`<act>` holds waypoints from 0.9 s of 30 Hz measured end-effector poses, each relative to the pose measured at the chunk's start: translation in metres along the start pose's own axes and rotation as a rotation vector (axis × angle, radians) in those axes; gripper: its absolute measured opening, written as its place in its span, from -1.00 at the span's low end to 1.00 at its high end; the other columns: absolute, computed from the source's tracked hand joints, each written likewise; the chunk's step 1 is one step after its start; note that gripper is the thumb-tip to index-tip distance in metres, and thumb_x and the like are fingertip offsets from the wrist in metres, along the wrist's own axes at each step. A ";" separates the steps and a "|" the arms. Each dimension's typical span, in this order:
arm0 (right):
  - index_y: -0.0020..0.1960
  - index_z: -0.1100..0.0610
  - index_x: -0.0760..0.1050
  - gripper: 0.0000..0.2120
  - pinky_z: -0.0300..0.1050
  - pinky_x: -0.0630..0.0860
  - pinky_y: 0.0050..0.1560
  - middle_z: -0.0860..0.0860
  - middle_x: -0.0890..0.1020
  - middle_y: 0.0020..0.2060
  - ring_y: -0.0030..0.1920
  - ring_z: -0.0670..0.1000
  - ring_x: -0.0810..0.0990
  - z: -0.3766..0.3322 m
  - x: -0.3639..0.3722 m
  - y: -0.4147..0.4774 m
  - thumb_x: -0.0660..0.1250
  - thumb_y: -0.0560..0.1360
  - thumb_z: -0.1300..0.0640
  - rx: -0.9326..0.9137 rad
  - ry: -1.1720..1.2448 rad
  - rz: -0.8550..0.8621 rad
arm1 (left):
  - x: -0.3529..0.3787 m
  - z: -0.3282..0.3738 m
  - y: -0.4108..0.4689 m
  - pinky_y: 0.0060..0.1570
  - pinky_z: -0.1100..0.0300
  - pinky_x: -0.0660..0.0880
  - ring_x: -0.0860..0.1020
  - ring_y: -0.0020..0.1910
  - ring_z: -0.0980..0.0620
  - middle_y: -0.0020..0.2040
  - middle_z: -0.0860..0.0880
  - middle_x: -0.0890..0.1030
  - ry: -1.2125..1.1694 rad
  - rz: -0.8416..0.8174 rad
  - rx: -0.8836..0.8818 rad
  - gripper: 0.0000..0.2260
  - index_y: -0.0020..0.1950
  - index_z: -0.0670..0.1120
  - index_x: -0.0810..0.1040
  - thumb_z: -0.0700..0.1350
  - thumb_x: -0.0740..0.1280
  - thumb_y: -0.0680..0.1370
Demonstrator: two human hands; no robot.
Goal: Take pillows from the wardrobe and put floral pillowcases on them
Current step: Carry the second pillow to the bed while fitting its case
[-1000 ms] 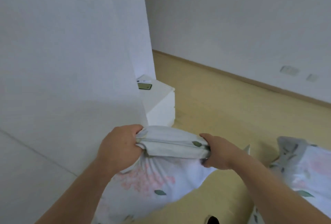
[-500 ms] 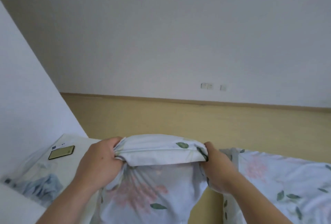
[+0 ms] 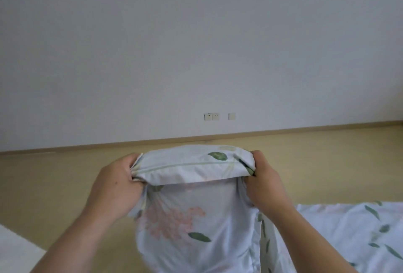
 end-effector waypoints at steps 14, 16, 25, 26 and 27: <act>0.05 -0.09 0.44 -0.68 -0.05 0.55 -0.12 -0.17 0.64 -0.15 -0.11 -0.08 0.60 0.018 -0.030 0.210 0.18 0.45 0.29 0.204 0.027 0.372 | 0.158 0.052 0.319 -0.13 0.07 0.47 0.59 0.05 -0.10 0.05 0.05 0.59 0.181 -0.234 0.302 -0.61 0.13 0.14 0.55 -0.07 0.34 0.31; 0.07 -0.11 0.45 -0.69 -0.05 0.56 -0.10 -0.17 0.64 -0.13 -0.09 -0.09 0.60 0.032 -0.040 0.248 0.20 0.45 0.26 0.200 0.023 0.400 | 0.195 0.090 0.347 0.16 -0.04 0.47 0.51 0.26 -0.08 0.27 0.07 0.52 0.258 -0.252 0.426 -0.43 0.32 0.14 0.47 -0.05 0.36 0.30; 0.06 0.08 0.46 -0.79 0.02 0.53 -0.14 -0.01 0.64 -0.12 -0.11 0.08 0.57 0.090 -0.111 0.424 0.21 0.46 0.25 0.252 -0.049 0.471 | 0.369 0.254 0.472 0.47 0.01 0.28 0.35 0.48 -0.01 0.52 0.05 0.35 0.148 -0.631 0.746 -0.10 0.58 0.06 0.18 0.21 0.51 0.34; 0.05 0.09 0.45 -0.80 0.04 0.54 -0.13 0.01 0.63 -0.12 -0.11 0.11 0.57 0.096 -0.120 0.442 0.22 0.45 0.25 0.260 -0.065 0.467 | 0.382 0.269 0.489 0.46 0.01 0.29 0.35 0.47 -0.01 0.52 0.05 0.36 0.135 -0.626 0.763 -0.09 0.58 0.06 0.18 0.23 0.51 0.33; 0.05 0.09 0.44 -0.80 0.06 0.54 -0.13 0.03 0.62 -0.12 -0.11 0.13 0.57 0.102 -0.130 0.459 0.22 0.44 0.25 0.269 -0.082 0.466 | 0.395 0.285 0.505 0.46 0.01 0.30 0.36 0.47 0.00 0.51 0.05 0.37 0.124 -0.623 0.785 -0.08 0.59 0.07 0.18 0.25 0.51 0.32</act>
Point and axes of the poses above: each hand's wrist, its own y-axis towards the middle knuckle, its own x-axis out of the palm, z = x × y, the point moved 8 cm from there along y, towards the middle knuckle
